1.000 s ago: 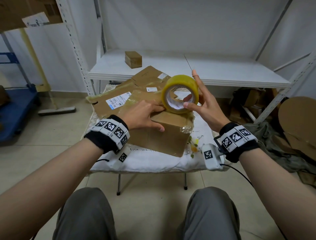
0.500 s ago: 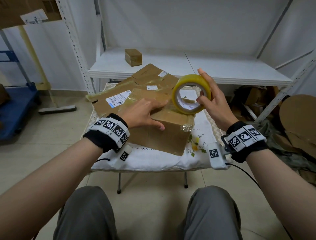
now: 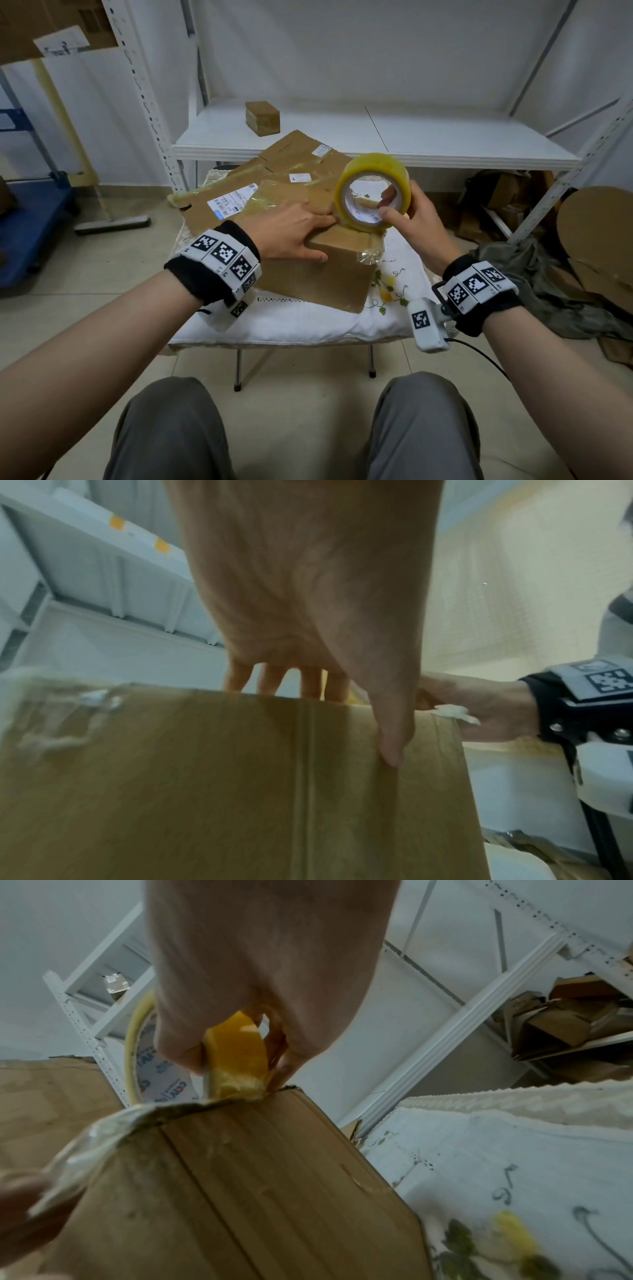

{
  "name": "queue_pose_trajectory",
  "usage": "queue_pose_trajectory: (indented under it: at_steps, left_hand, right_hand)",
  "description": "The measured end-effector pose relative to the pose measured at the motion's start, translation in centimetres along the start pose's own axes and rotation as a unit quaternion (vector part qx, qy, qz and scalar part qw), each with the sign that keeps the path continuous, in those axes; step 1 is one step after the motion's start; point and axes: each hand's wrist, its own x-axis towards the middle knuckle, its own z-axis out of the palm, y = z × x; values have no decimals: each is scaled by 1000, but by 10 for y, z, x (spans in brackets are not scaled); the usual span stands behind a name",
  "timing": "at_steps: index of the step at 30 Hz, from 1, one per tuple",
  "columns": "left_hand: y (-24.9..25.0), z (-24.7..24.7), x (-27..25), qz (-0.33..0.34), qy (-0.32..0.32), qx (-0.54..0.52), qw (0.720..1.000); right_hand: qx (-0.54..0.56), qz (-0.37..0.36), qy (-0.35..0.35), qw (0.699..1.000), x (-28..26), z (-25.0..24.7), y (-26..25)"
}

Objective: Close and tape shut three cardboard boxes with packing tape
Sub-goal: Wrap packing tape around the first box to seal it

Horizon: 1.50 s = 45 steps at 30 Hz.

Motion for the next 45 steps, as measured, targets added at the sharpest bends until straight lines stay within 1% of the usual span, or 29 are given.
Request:
queue_pose_trajectory:
  at_steps: [2,4,8,11,13,17,19,22,26,36,38,42,45]
  left_hand:
    - [7,-2,3,-1,4,28,1000]
    - [12,-2,6,-11,12,28,999]
    - [19,-2,8,-19,35,63,997]
    - [19,4,6,-30,42,71,996]
    - [22,8,6,-28,54,74,995]
    - [32,15,4,-33,91,101,990]
    - [36,19,3,-43,98,113,988]
    - [41,22,2,-61,89,117,987]
    - [47,22,2,-78,76,125,986]
    - [55,22,-1,-81,76,138,984]
    - [56,23,-3,-83,69,140,984]
    - [58,23,-5,-94,62,120,986]
    - [56,19,-2,-102,48,91,989]
  right_hand:
    - [11,2,-6,1000,-3,2,1]
    - [19,10,-5,1000,-5,4,2]
    - [23,47,26,998,-5,6,10]
    - [64,75,1,995,-2,6,10]
    - [58,79,-13,995,1,7,11]
    - [27,65,-2,997,6,3,14]
    - [26,57,-1,998,6,3,15]
    - [35,48,-2,998,7,7,16]
    - [59,57,-3,997,6,8,16]
    - [100,84,4,991,5,6,10]
    - [132,102,16,986,5,6,12]
    - [222,137,35,965,3,2,17]
    - [220,139,29,965,4,2,17]
